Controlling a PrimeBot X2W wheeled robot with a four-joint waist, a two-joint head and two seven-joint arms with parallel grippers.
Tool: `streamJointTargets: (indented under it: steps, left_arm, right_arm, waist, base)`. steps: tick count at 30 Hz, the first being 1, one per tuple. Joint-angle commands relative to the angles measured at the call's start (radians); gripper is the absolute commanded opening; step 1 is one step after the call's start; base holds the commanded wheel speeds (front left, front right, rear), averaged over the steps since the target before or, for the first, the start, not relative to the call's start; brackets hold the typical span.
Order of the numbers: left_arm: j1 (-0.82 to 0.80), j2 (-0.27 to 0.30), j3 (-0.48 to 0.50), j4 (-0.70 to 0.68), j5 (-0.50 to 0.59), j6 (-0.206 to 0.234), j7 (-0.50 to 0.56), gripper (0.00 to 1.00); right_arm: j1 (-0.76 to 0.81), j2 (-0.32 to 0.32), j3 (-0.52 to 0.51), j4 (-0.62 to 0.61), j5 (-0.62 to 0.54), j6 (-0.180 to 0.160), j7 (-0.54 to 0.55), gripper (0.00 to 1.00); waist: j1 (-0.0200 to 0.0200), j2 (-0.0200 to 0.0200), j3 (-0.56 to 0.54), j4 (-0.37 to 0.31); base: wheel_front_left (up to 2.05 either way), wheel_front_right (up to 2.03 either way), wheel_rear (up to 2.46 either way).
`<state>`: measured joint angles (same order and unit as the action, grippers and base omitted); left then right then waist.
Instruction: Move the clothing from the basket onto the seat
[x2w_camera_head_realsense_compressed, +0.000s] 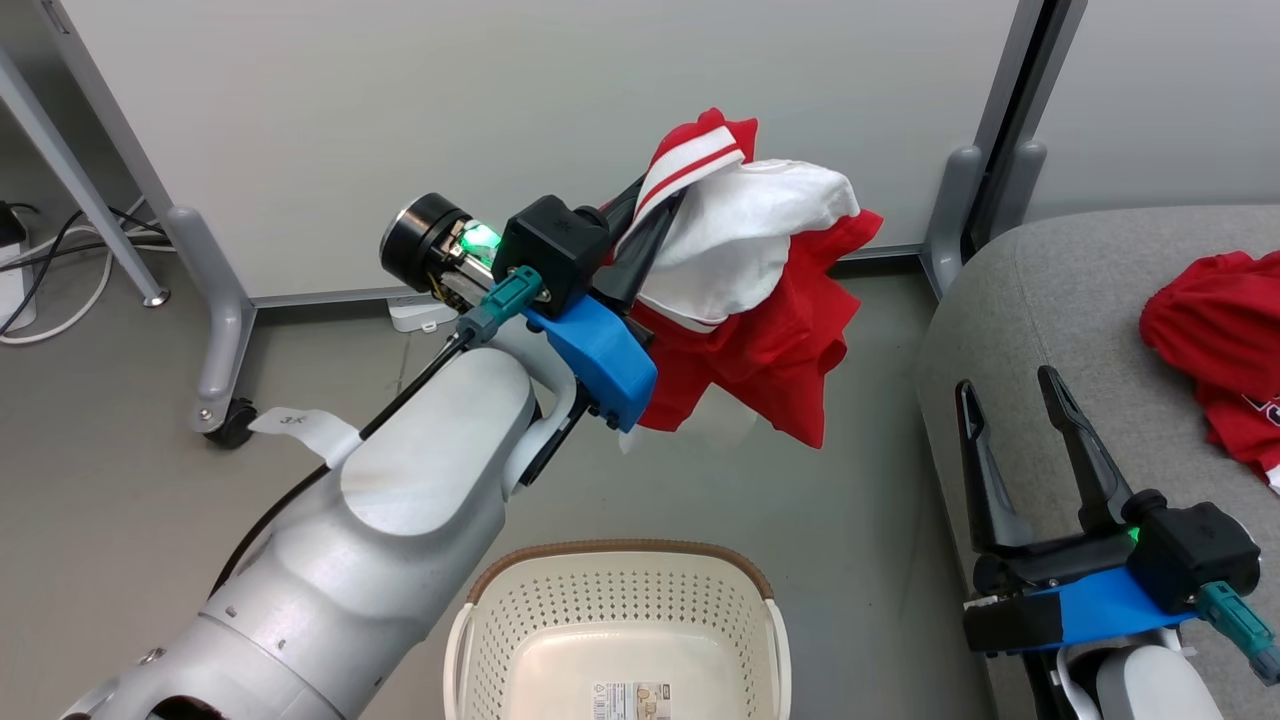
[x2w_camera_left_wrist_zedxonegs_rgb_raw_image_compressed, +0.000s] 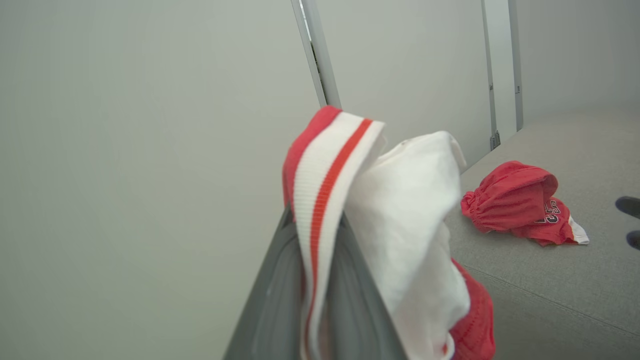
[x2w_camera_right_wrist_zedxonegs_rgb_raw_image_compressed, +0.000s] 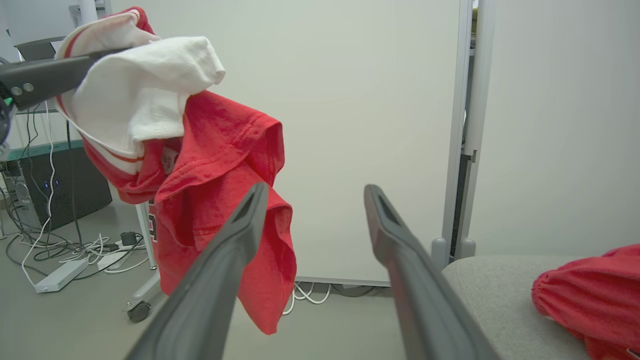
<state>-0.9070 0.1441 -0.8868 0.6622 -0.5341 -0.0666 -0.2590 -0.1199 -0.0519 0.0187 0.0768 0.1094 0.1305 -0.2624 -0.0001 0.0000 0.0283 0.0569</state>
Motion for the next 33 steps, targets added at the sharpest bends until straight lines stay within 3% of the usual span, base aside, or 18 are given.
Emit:
streamJointTargets:
  steps: [1,10,19,33]
  left_arm:
    - [-0.003,0.002,0.0,-0.007,-0.001,0.008,0.0,0.0]
    - [0.011,0.01,-0.009,-0.037,-0.008,0.018,0.006,0.0]
    - [-0.011,0.002,-0.014,-0.062,-0.006,0.024,0.006,0.0]
    - [-0.049,-0.042,-0.046,-0.075,0.007,0.017,0.001,0.0]
  right_arm:
    - [0.012,0.002,0.0,0.001,0.009,0.001,-0.004,1.0]
    - [-0.034,-0.004,0.043,-0.001,-0.015,0.001,-0.004,1.0]
    - [-0.155,-0.052,0.161,0.032,-0.027,0.001,-0.004,1.0]
    - [-0.362,-0.093,0.261,0.301,-0.084,0.001,-0.004,1.0]
  waist:
    - [0.0001,0.0,-0.002,0.001]
    - [0.0001,0.0,0.003,0.005]
    - [0.0001,0.0,0.037,0.02]
    - [0.0001,0.0,0.086,0.069]
  base:
    - [0.0,0.0,0.0]
    - [0.0,0.0,0.0]
    - [0.0,0.0,0.0]
    - [0.0,0.0,0.0]
